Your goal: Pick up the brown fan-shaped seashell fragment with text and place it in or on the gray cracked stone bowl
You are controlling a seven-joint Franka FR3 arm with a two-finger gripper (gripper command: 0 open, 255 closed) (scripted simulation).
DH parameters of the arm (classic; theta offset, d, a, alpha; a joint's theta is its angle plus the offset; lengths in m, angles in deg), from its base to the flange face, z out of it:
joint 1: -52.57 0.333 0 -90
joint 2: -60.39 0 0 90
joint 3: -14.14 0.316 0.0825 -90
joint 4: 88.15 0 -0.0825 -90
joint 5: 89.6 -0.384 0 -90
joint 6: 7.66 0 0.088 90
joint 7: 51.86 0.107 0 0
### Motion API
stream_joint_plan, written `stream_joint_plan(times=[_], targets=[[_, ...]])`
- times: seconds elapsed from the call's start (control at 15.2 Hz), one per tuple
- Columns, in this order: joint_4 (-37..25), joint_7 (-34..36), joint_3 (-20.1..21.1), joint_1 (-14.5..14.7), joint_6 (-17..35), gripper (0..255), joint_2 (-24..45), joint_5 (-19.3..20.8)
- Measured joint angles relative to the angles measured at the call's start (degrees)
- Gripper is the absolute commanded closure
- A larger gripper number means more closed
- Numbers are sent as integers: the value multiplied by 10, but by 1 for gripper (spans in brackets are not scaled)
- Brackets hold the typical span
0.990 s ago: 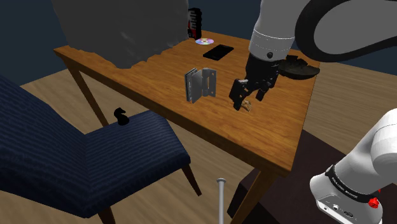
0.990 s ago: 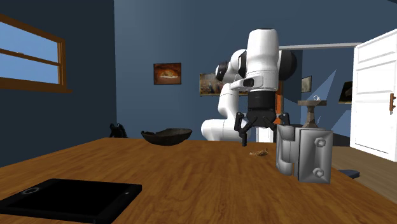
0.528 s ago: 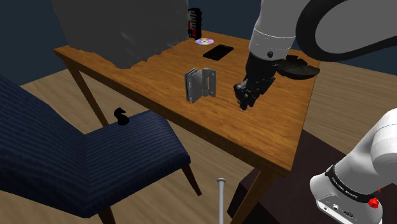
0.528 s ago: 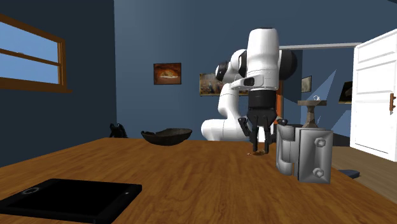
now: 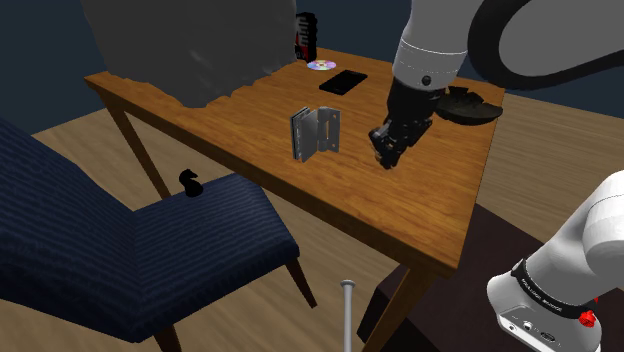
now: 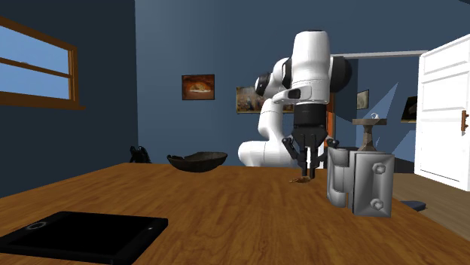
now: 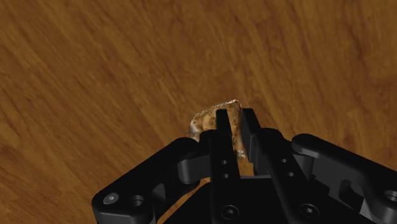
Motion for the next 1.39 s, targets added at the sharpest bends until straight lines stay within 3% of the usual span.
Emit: stream_joint_plan(times=[1.39], targets=[[-165, 5, -21, -11, -154, 255, 14, 20]])
